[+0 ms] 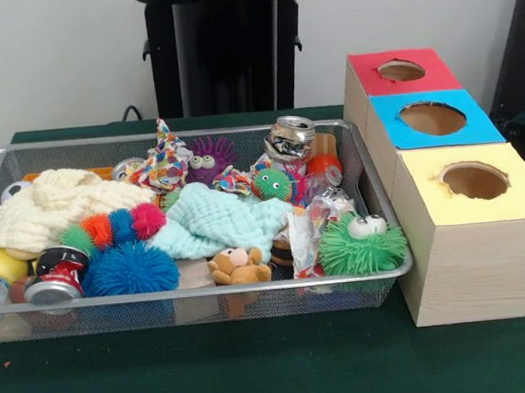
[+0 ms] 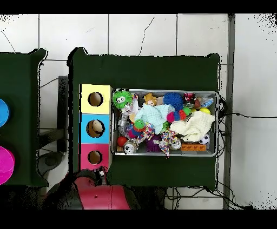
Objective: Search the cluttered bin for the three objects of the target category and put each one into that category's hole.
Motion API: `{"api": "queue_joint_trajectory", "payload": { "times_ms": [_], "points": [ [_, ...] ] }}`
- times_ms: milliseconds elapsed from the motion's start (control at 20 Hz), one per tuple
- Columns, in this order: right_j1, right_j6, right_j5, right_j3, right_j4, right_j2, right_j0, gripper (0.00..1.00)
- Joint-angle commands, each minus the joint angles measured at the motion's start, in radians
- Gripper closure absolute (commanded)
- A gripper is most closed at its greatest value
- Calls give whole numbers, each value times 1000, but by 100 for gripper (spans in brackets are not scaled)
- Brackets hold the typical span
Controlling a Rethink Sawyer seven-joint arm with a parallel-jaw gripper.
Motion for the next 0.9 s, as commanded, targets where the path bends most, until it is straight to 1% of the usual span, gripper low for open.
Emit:
{"api": "queue_joint_trajectory", "payload": {
  "times_ms": [50, 200, 350, 500, 550, 900],
  "points": [
    [60, 188, -52, -5, -33, -2, 8, 0],
    [79, 195, -47, -29, -38, -6, 15, 0],
    [123, 199, -24, -86, -34, -2, 11, 0],
    [152, 204, -9, -132, -41, -12, 15, 0],
    [162, 187, -9, -142, -35, -3, 3, 0],
    [187, 169, -2, -194, -35, -14, -10, 0]
  ]
}}
